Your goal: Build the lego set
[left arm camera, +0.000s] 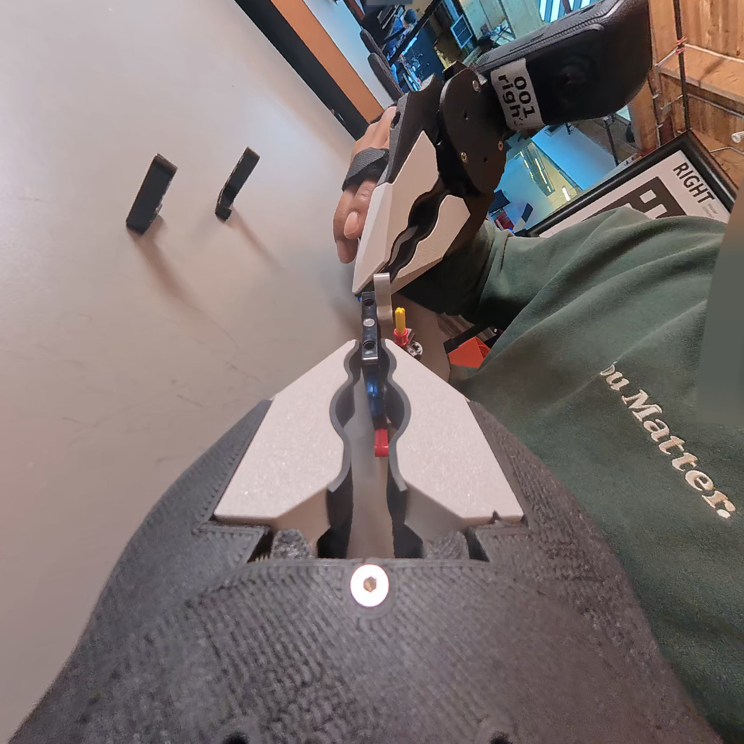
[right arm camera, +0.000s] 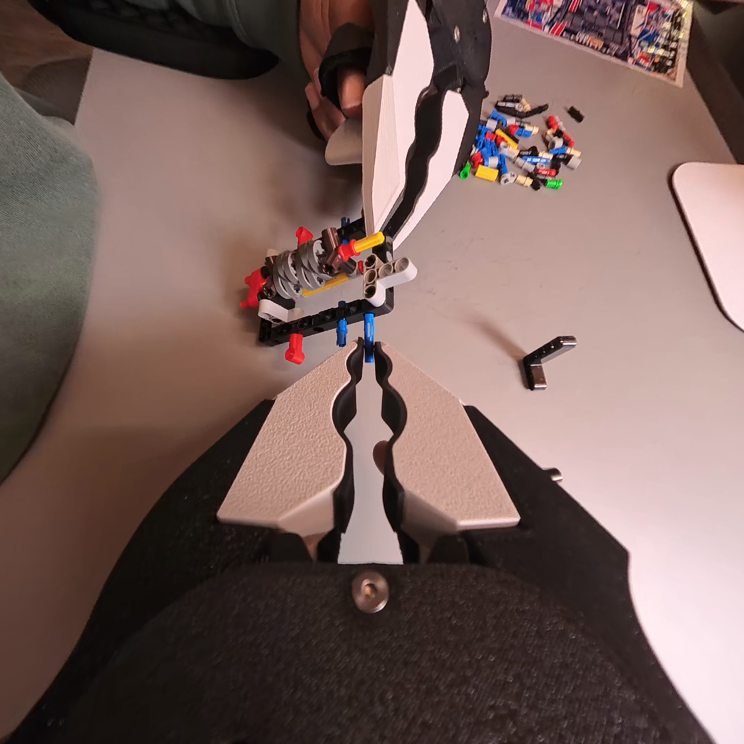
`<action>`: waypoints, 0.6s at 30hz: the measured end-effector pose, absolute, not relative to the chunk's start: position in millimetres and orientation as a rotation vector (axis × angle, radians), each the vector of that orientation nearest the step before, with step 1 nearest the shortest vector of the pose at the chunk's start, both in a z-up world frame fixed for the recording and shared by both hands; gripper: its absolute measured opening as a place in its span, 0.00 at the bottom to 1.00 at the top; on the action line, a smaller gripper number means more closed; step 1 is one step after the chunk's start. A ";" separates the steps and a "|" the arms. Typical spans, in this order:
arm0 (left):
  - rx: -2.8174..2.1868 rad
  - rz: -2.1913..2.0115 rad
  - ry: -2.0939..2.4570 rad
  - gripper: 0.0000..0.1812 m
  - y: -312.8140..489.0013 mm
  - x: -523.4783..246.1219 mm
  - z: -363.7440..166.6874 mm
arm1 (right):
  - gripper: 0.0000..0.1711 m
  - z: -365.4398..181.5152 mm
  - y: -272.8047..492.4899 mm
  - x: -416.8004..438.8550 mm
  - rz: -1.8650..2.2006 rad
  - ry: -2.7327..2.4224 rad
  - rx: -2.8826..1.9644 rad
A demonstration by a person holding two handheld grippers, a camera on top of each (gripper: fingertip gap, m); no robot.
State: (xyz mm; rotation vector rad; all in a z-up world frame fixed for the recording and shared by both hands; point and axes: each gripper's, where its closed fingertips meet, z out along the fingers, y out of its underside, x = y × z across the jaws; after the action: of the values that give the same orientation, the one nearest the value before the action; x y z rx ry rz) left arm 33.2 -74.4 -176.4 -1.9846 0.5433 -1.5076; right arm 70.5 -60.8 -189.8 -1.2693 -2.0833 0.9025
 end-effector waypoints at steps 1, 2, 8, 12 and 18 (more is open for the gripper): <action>-1.990 -1.510 0.537 0.04 -74.3 33.3 -176.6 | 0.02 -190.1 -60.7 70.4 0.892 -2.089 -1.275; -1.999 -1.511 0.527 0.03 -74.0 33.5 -177.1 | 0.01 -190.7 -60.4 70.8 0.879 -2.100 -1.287; -2.042 -1.516 0.478 0.03 -72.7 36.7 -175.7 | 0.01 -189.4 -59.0 73.5 0.767 -2.189 -1.328; -2.054 -1.539 0.464 0.03 -73.8 39.6 -176.2 | 0.01 -192.3 -61.2 75.7 0.665 -2.281 -1.342; -2.080 -1.549 0.444 0.03 -75.4 39.6 -177.1 | 0.01 -186.5 -59.3 77.3 0.622 -2.377 -1.333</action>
State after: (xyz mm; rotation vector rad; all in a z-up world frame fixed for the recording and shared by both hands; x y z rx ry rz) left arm 39.6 -75.4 -177.1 -2.0800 0.4438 -1.5491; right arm 77.3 -59.3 -186.5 -1.3335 -2.3769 0.6219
